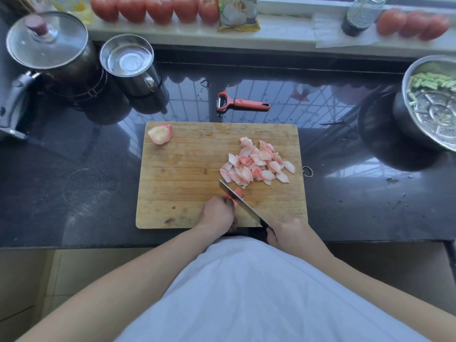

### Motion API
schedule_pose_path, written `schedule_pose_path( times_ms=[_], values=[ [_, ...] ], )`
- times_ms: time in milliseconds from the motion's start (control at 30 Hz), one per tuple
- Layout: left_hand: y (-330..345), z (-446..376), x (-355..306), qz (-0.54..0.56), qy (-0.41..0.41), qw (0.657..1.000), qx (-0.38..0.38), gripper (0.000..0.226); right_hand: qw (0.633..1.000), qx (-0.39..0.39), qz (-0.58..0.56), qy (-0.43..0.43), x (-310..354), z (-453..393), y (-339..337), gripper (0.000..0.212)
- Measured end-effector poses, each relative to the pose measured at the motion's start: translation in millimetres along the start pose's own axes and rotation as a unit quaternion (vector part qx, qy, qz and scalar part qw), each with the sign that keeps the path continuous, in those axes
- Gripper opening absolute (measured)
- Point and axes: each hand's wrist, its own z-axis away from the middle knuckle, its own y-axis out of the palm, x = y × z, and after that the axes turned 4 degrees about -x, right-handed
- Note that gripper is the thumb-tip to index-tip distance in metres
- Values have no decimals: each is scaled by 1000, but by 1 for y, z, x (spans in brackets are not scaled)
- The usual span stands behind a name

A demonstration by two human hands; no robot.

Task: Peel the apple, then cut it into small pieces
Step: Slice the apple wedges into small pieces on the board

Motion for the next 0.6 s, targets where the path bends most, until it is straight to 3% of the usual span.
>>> schedule_pose_path(
  times_ms=[367,600],
  values=[
    [2,-4,1,-52,33,998,-25,35,997,63,14,36,12,-15,-3,25],
    [5,-8,6,-70,31,997,-29,37,999,-23,-38,24,39,-50,8,22]
  ],
)
